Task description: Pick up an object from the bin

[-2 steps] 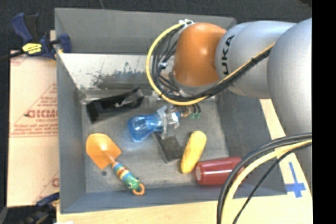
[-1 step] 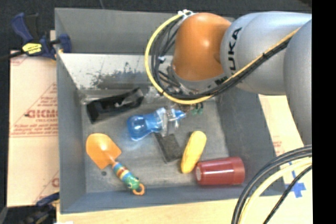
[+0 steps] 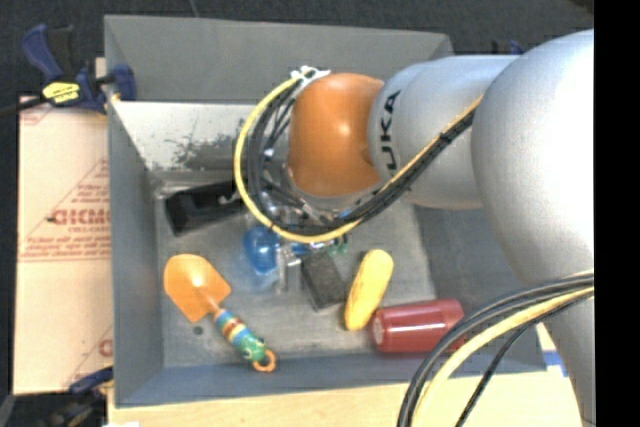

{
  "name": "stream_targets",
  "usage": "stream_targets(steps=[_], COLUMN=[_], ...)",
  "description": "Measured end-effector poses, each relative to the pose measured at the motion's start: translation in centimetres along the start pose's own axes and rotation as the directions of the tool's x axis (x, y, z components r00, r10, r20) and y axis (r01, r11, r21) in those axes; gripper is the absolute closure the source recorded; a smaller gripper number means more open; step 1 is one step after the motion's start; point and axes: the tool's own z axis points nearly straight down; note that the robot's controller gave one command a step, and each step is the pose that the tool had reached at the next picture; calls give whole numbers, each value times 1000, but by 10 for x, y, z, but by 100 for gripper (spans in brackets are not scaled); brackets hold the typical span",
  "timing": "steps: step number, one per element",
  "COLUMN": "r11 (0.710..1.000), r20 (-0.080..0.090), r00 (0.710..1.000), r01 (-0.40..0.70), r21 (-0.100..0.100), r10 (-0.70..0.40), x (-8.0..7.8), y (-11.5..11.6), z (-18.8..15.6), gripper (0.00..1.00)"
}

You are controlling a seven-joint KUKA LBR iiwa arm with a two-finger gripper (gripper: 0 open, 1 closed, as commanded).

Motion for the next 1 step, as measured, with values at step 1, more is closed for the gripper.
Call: stream_targets(steps=[1], r11=[995], r20=[18], r00=[995], r01=[97], r21=[8], r10=[-97], x=[-11], y=[-26], z=[30], gripper=[0])
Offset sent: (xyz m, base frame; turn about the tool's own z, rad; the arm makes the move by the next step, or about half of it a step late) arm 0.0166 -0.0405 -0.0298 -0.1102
